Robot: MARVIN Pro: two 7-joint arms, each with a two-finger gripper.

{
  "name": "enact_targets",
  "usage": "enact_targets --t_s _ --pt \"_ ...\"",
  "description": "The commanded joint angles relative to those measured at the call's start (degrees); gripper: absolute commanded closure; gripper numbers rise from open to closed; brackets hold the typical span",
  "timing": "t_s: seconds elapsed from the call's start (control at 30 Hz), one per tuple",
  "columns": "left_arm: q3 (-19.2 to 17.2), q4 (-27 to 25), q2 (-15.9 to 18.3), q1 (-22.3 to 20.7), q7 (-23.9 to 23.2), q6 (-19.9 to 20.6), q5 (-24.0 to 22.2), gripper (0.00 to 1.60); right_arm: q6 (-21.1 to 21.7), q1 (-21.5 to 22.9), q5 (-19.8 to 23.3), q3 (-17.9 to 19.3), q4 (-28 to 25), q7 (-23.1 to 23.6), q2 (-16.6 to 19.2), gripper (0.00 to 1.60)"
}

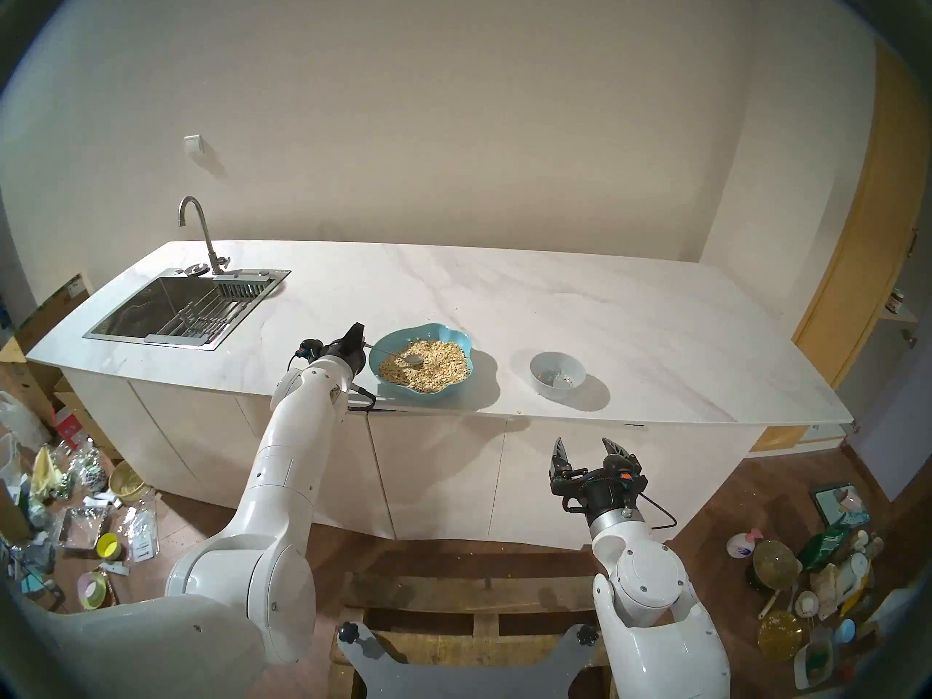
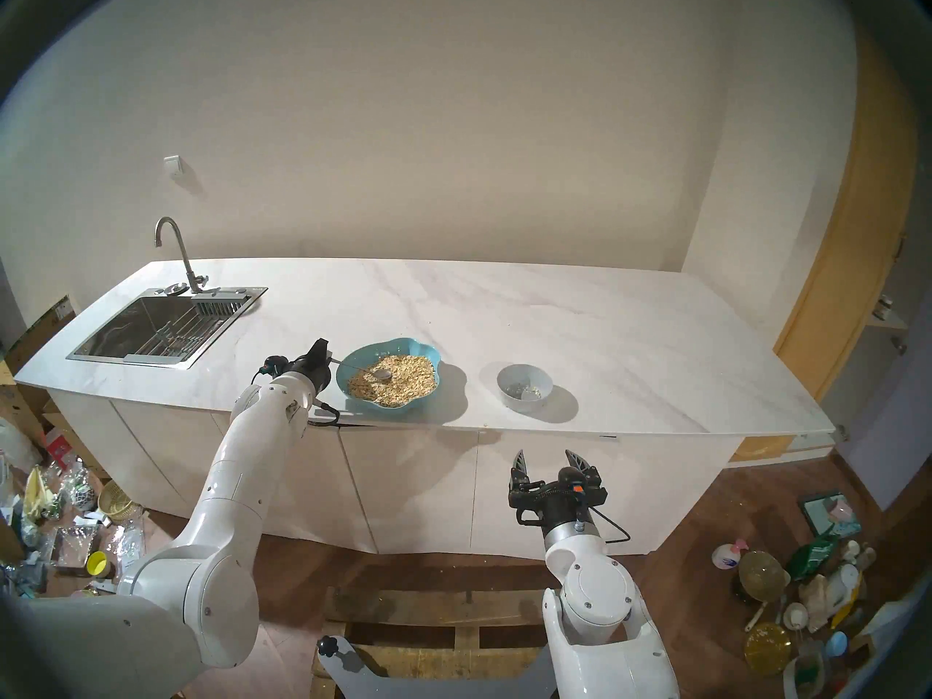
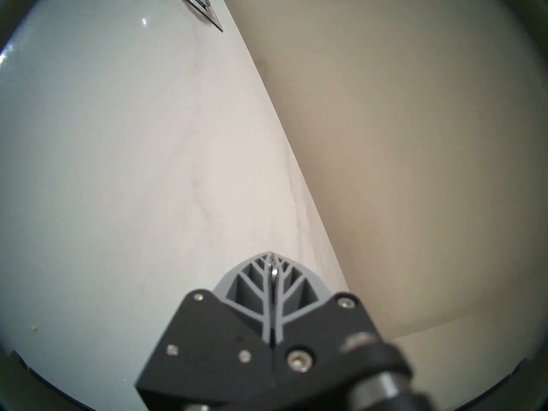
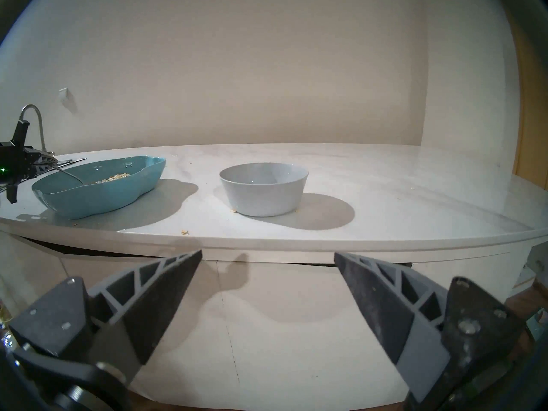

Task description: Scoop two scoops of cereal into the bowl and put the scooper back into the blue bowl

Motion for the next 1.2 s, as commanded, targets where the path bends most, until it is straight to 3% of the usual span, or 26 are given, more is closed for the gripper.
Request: enact_targets --t_s 0.0,0.57,0.9,1.17 --pt "1.9 -2.7 0.8 -2.6 -0.4 0.3 1.7 1.60 -0.2 0.3 0.0 0.0 -1.3 0.0 0.0 0.00" --pt "13.7 -7.5 8.9 -6.1 0.9 5.1 4.9 1.60 -0.2 0.4 0.0 0.0 -1.2 0.0 0.0 0.00" --pt "13.8 -10.2 11.6 -4.7 1.5 7.9 4.3 1.60 -0.2 0.3 0.0 0.0 -1.4 0.0 0.0 0.00" --pt "14.0 -8.6 9.4 -3.6 0.9 5.7 4.1 1.60 -0.1 0.3 0.0 0.0 -1.4 0.0 0.0 0.00"
